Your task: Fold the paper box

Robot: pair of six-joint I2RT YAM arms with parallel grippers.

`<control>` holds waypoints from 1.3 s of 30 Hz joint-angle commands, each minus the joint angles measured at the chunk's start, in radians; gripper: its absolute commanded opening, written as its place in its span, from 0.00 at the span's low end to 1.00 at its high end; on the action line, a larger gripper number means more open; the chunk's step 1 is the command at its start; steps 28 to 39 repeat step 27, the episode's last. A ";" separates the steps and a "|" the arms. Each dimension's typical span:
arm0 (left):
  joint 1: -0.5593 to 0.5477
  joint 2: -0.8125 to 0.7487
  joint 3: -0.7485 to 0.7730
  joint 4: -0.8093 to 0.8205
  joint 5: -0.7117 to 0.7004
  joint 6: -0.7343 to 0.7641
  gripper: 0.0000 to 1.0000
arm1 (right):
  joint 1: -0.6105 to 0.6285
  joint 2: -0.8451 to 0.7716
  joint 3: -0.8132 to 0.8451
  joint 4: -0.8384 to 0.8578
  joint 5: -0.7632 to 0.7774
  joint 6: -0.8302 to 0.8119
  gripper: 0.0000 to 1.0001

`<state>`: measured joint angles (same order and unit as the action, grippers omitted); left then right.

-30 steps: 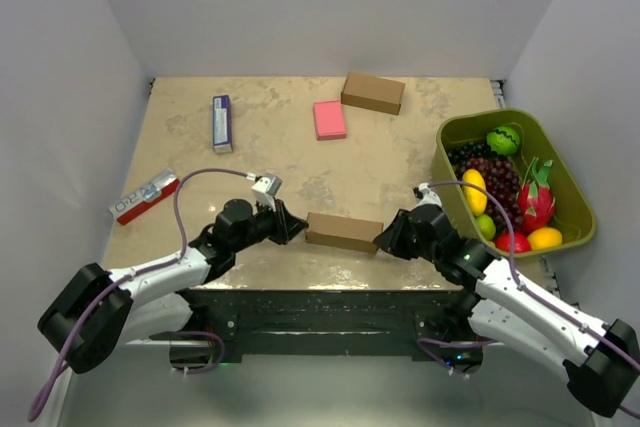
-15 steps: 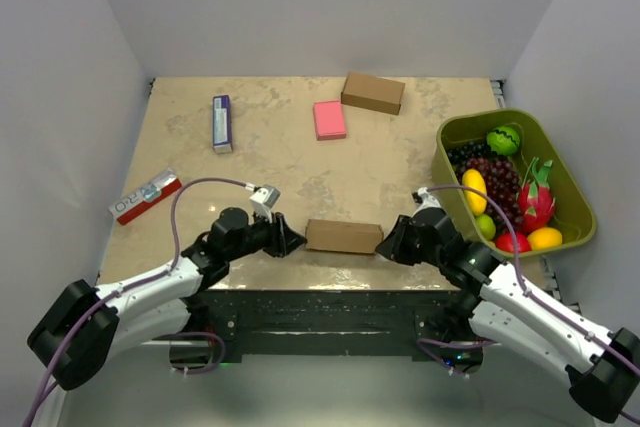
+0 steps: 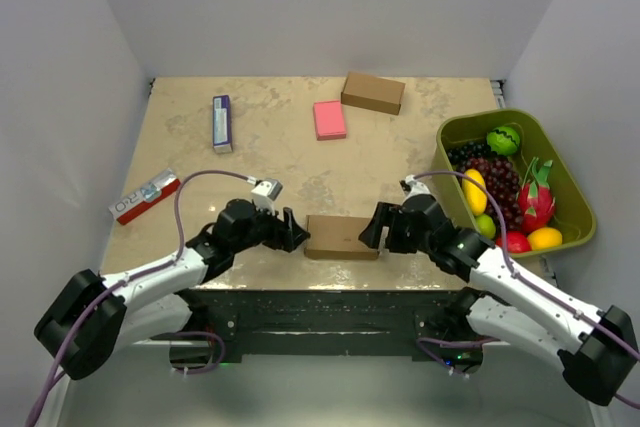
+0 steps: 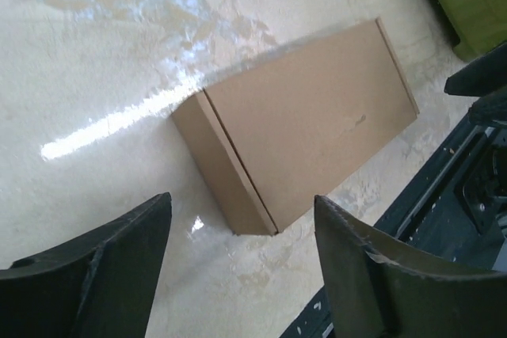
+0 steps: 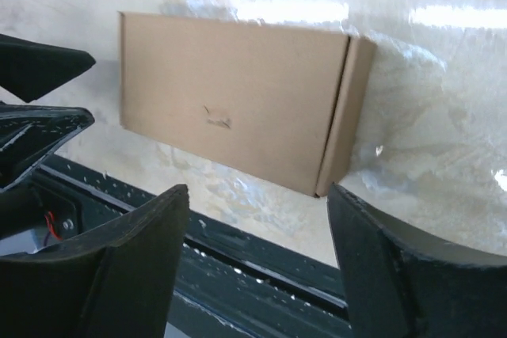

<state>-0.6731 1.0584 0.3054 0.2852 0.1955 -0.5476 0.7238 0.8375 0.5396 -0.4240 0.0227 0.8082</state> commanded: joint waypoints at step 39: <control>0.354 -0.086 0.419 -0.337 -0.182 0.218 1.00 | -0.529 0.244 0.402 0.165 -0.102 -0.521 0.99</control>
